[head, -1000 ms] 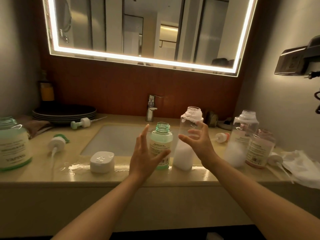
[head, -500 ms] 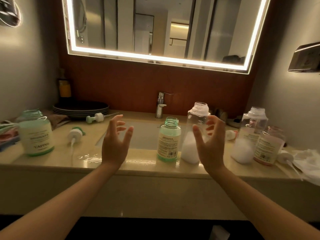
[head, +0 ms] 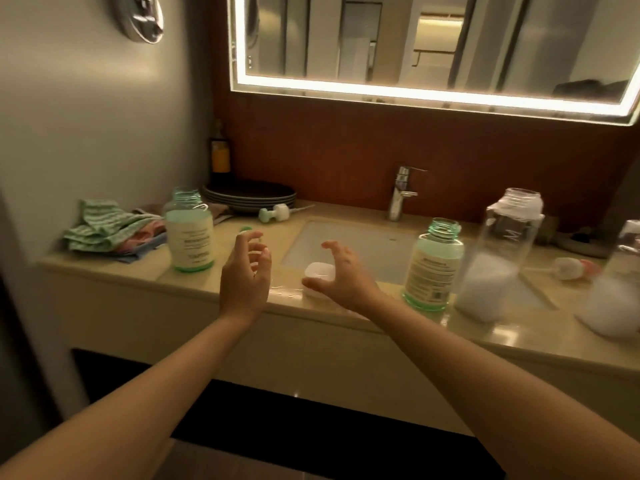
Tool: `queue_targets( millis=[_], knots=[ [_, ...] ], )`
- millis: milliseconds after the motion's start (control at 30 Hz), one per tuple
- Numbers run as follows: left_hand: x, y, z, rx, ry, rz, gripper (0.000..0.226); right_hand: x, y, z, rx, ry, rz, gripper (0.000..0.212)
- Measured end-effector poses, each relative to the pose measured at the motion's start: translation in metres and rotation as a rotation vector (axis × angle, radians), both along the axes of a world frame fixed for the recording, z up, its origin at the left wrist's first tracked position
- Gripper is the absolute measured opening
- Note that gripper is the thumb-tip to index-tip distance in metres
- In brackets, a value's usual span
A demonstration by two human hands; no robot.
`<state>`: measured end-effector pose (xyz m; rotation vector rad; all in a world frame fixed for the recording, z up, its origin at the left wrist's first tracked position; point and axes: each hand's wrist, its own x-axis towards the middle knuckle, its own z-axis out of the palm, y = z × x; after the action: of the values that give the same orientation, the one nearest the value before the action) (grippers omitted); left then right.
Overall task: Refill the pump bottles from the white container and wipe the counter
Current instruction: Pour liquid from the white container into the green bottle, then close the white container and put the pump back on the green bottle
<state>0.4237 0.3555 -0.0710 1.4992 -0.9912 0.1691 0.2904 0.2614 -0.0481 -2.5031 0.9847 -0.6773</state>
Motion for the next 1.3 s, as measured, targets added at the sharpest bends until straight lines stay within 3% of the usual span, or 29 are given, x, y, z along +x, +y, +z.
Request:
queue_targets(
  millis=[133,267,500,733,900,1000,1167,1300],
  knots=[
    [0.015,0.007,-0.004,0.014,0.006,-0.008,0.026,0.017,-0.011,-0.003,0.042,0.172,-0.021,0.082],
    [0.017,0.004,0.002,-0.014,-0.009,-0.027,0.026,0.019,-0.014,-0.002,-0.003,0.187,-0.024,0.078],
    [-0.02,-0.013,0.037,-0.095,-0.025,-0.13,0.024,-0.015,-0.016,0.084,-0.193,-0.103,-0.1,0.065],
    [-0.131,-0.051,0.107,-0.28,0.142,-0.414,0.025,-0.12,-0.024,0.193,-0.42,-0.199,-0.267,0.067],
    [-0.195,-0.084,0.125,-0.153,0.088,-0.523,0.035,-0.186,-0.039,0.192,-0.387,-0.108,-0.408,0.066],
    [-0.218,-0.1,0.122,-0.047,0.093,-0.547,0.052,-0.207,-0.05,0.182,-0.361,-0.099,-0.446,0.065],
    [-0.246,-0.12,0.112,0.081,0.163,-0.603,0.08,-0.219,-0.064,0.175,-0.336,-0.078,-0.432,0.064],
    [-0.26,-0.137,0.103,0.138,0.206,-0.585,0.09,-0.219,-0.071,0.172,-0.303,-0.031,-0.351,0.063]
  ],
)
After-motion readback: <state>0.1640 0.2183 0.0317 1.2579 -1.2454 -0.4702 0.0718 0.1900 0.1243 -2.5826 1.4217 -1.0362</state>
